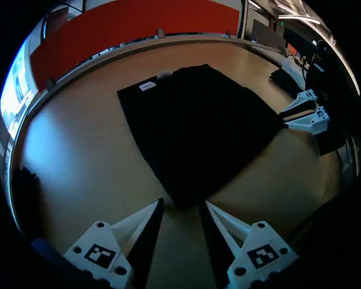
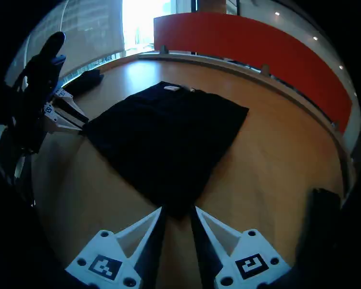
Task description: Fold towel
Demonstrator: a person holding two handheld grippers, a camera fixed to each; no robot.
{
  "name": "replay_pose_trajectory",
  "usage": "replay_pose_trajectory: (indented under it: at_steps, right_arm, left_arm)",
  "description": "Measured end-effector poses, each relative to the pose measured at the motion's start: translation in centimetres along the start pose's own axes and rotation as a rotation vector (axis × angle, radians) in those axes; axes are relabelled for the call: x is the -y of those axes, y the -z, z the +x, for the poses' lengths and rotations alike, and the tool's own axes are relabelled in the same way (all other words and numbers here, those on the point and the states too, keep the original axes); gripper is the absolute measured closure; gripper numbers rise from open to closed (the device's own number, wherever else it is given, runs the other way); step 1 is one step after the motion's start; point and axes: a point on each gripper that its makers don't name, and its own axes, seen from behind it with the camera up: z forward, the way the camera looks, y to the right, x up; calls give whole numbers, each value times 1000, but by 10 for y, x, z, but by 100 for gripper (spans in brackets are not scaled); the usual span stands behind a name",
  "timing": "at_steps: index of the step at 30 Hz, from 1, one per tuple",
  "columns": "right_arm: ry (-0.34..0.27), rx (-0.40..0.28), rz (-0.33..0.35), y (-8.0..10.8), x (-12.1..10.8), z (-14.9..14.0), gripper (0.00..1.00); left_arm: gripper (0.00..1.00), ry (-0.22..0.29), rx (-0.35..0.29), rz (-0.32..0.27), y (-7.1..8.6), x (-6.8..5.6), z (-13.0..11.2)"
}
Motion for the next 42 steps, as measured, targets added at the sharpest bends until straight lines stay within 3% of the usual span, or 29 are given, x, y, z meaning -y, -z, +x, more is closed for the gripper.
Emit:
replay_pose_trajectory:
  at_steps: [3,5,7,15,19,27,35,42]
  right_arm:
    - [-7,0,-4,1,-2,1,77]
    - [-11,0,-5,1,-2,1,79]
    - [-10,1,-5,1,-3,1,80]
    - [3,5,-2,-1,-2,0,80]
    - [3,6,1,-1,-2,0,80]
    - [-1,8,10,-1,1,0,83]
    - [12,6,19,1,7,1,86]
    - [-21,-9,11,4,6,10,87]
  left_arm:
    - [49,0,1,3,0,0,0]
    - [57,2,3,10,1,1,-1]
    - [64,6,5,12,1,2,-1]
    - [64,-10,11,11,0,1,-1]
    - [74,-22,9,13,0,-2,0]
    - [85,-10,15,22,-1,-2,0]
    - [92,17,27,4,0,-4,1]
    - [93,37,24,-3,4,-7,-1]
